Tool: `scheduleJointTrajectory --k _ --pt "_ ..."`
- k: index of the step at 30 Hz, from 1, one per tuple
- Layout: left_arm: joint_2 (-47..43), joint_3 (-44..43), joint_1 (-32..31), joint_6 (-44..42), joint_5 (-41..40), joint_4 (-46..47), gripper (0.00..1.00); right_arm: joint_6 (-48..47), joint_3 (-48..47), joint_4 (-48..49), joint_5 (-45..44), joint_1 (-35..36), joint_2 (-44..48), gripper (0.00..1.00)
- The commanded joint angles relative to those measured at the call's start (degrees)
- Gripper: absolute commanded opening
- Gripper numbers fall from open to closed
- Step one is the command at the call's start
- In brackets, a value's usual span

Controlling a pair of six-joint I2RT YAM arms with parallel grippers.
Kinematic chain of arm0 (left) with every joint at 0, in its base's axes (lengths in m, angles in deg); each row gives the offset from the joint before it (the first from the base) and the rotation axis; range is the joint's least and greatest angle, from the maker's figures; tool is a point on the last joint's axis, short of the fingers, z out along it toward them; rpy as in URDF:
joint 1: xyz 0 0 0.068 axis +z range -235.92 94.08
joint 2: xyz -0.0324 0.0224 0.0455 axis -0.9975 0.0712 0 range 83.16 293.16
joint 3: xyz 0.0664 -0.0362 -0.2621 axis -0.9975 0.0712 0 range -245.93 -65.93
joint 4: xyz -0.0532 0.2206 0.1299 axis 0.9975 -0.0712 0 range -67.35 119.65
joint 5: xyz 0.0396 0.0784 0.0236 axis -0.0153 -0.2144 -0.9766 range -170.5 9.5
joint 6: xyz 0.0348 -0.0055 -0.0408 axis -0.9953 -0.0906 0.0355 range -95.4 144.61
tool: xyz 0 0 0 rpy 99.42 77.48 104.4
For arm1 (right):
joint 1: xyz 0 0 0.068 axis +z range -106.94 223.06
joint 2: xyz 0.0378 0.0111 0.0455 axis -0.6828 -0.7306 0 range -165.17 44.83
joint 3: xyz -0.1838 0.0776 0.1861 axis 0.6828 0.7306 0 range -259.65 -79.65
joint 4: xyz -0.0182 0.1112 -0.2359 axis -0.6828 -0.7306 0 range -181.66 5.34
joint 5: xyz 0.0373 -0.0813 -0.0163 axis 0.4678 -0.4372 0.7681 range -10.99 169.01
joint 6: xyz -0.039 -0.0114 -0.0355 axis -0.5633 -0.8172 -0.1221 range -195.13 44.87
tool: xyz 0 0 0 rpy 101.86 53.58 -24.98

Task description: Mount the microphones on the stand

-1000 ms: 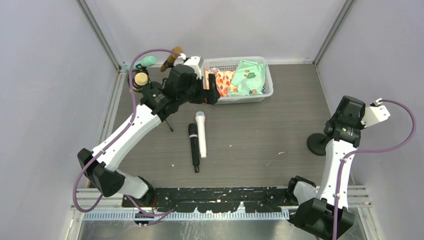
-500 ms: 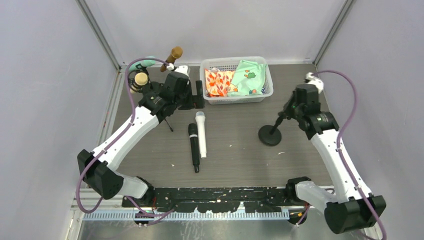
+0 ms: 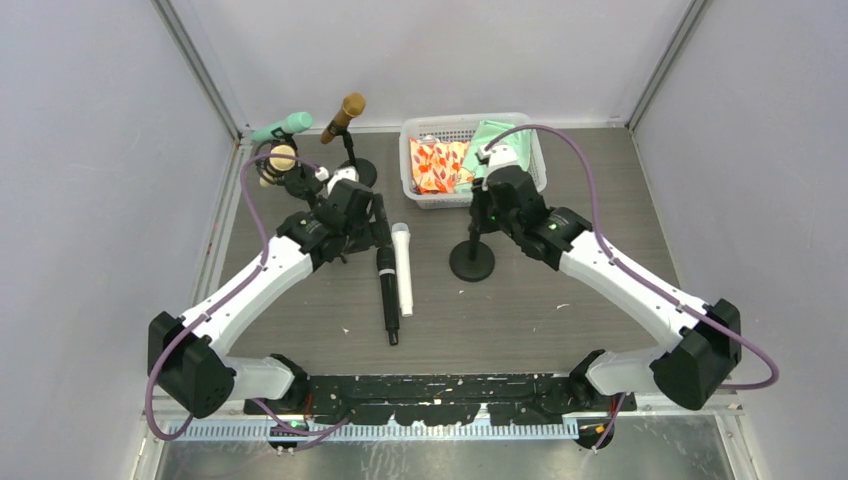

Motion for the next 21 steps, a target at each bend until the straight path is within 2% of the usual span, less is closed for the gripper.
scheduleJointTrajectory --k 1,3,4,8,11,15,21 --pt "-1.98 3.88 -0.34 5.16 -4.69 -1.07 0.89 -4.75 -4.41 5.00 4.38 3.01 -2.83 0.01" --pt "-2.54 6.43 -0.46 5.99 -5.68 -0.32 0.89 -5.17 -5.07 4.93 5.08 3.21 -3.95 0.02" --pt "-2.73 7.54 -0.51 6.45 -5.83 -0.05 0.89 -5.43 -5.38 4.85 5.25 3.22 -4.28 0.06" --pt "-3.07 11.25 -2.05 8.03 -6.61 1.47 0.85 -6.41 -6.30 4.84 4.83 3.21 -4.09 0.44" --pt "-2.42 13.84 -4.75 9.81 -7.62 3.43 0.85 -6.62 -7.13 4.80 4.90 3.28 -2.98 0.61" --pt "-0.88 16.48 -6.06 11.94 -7.45 6.53 0.85 -5.84 -7.22 4.75 5.33 3.24 0.10 0.68" --pt "0.73 19.66 -7.19 12.28 -6.34 11.74 0.83 -4.38 -6.10 4.65 6.82 3.23 5.57 0.70"
